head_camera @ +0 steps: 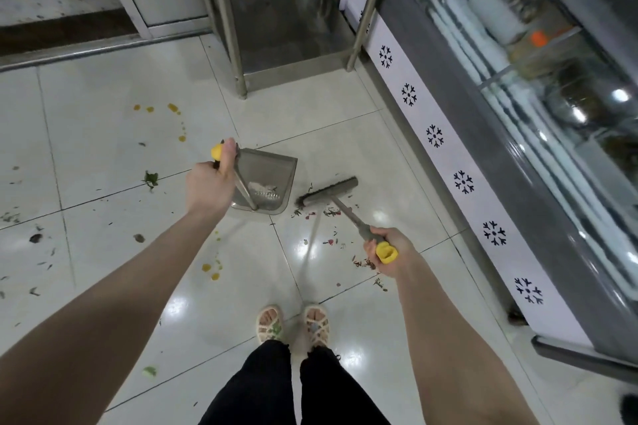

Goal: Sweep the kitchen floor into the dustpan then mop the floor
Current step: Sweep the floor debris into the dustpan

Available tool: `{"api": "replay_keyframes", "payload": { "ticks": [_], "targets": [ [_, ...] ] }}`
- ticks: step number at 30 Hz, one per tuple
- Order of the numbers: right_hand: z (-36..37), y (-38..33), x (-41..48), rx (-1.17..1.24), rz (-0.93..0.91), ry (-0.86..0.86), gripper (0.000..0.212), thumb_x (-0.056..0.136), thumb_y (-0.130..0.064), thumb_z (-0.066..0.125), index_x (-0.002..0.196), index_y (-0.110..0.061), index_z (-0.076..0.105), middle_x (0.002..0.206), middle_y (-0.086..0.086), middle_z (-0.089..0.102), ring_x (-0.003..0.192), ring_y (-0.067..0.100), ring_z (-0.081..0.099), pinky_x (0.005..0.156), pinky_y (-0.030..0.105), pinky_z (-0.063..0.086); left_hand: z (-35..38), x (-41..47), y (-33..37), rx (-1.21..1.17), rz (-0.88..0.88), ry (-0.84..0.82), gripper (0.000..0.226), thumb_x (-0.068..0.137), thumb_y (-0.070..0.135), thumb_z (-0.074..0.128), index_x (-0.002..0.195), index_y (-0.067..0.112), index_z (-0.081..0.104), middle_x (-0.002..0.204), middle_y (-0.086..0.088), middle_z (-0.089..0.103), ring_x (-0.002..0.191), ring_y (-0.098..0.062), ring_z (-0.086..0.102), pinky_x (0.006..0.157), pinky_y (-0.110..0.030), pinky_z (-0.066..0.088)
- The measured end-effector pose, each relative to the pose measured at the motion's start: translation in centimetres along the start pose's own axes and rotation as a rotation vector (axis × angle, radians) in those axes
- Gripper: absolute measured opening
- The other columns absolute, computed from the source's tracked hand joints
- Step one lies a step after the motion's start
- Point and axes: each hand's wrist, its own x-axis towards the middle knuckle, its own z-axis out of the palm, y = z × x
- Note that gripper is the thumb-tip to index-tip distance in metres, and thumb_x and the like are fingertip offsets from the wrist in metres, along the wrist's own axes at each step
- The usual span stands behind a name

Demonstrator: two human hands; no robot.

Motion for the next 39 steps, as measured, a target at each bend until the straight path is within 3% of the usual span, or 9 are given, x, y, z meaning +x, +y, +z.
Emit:
{"api": "replay_keyframes", "payload": {
  "ticks": [5,8,12,16,22,27,32,36,39],
  "targets": [
    [3.0,-0.4,0.5,-0.118,-0.055,-0.032,0.006,0.094,-0.009,0.055,0.097,-0.004,0.052,0.075,0.01,0.048,0.028,0.01,0.047,0.029,0.015,0.04,-1.4,-0.5,-0.8,-0.06,-0.018,0.038,0.074,0.075,0.083,0.033,0.058,0.011,0.035,0.055,-0.008,0.039,0.057,-0.025,0.042,0.058,-0.038,0.037],
    [5.1,-0.5,1.2,-0.178,-0.089,-0.076,0.006,0.094,-0.005,0.055,0.089,-0.003,0.053,0.077,0.011,0.049,0.029,0.009,0.046,0.03,0.015,0.041,-2.2,-0.7,-0.9,-0.09,-0.03,0.062,0.081,0.066,0.088,0.032,0.065,0.008,0.044,0.056,-0.008,0.037,0.057,-0.025,0.04,0.059,-0.038,0.037],
    [7.0,-0.6,2.9,-0.278,-0.076,-0.141,0.01,0.093,-0.004,0.056,0.103,-0.003,0.054,0.076,0.01,0.048,0.029,0.009,0.045,0.029,0.015,0.038,-2.7,-1.0,-1.3,-0.113,-0.044,0.132,0.08,0.063,0.089,0.031,0.078,0.015,0.058,0.066,-0.011,0.039,0.06,-0.024,0.04,0.059,-0.039,0.039],
    [8.8,-1.4,4.6,-0.352,-0.059,-0.159,0.016,0.092,-0.006,0.058,0.107,-0.004,0.055,0.08,0.009,0.049,0.029,0.01,0.047,0.031,0.014,0.04,-2.2,-1.2,-1.6,-0.065,-0.088,0.202,0.083,0.072,0.084,0.031,0.065,0.003,0.05,0.063,-0.011,0.047,0.061,-0.027,0.049,0.063,-0.043,0.047],
    [9.8,-2.6,7.0,-0.509,0.003,-0.188,0.015,0.095,-0.008,0.054,0.109,-0.005,0.051,0.079,0.01,0.047,0.027,0.011,0.047,0.03,0.014,0.04,-0.5,-1.7,-1.9,-0.119,-0.112,0.252,0.077,0.066,0.085,0.034,0.066,0.009,0.044,0.065,-0.012,0.038,0.058,-0.024,0.038,0.056,-0.037,0.035],
    [7.0,-3.2,7.5,-0.627,0.022,-0.13,0.02,0.095,-0.01,0.054,0.113,-0.004,0.05,0.054,0.013,0.056,0.024,0.014,0.047,0.03,0.013,0.037,1.4,-2.8,-2.1,-0.128,-0.132,0.252,0.08,0.064,0.088,0.032,0.066,0.01,0.045,0.064,-0.013,0.04,0.058,-0.025,0.04,0.058,-0.038,0.036],
    [1.7,-5.6,6.1,-0.725,0.024,-0.033,0.016,0.093,-0.012,0.06,0.104,-0.002,0.054,0.09,0.016,0.056,0.049,0.016,0.055,0.03,0.017,0.041,3.5,-4.8,-2.1,-0.144,-0.156,0.266,0.082,0.063,0.09,0.029,0.065,0.009,0.045,0.062,-0.013,0.039,0.057,-0.025,0.04,0.057,-0.037,0.036],
    [-2.8,-6.6,5.0,-0.839,0.026,-0.011,0.022,0.094,-0.02,0.058,0.111,-0.006,0.058,0.071,0.011,0.056,0.046,0.013,0.051,0.033,0.02,0.043,5.3,-7.2,-2.1,-0.194,-0.215,0.25,0.082,0.061,0.09,0.029,0.064,0.009,0.042,0.063,-0.012,0.039,0.061,-0.024,0.042,0.061,-0.038,0.038],
    [-5.6,-7.1,4.4,-0.789,0.059,0.017,0.021,0.094,-0.018,0.058,0.105,-0.002,0.056,0.072,0.014,0.056,0.033,0.012,0.052,0.031,0.019,0.043,6.7,-8.9,-2.1,-0.213,-0.216,0.225,0.081,0.061,0.089,0.03,0.064,0.009,0.043,0.064,-0.012,0.04,0.061,-0.024,0.042,0.061,-0.037,0.039]
  ]
}}
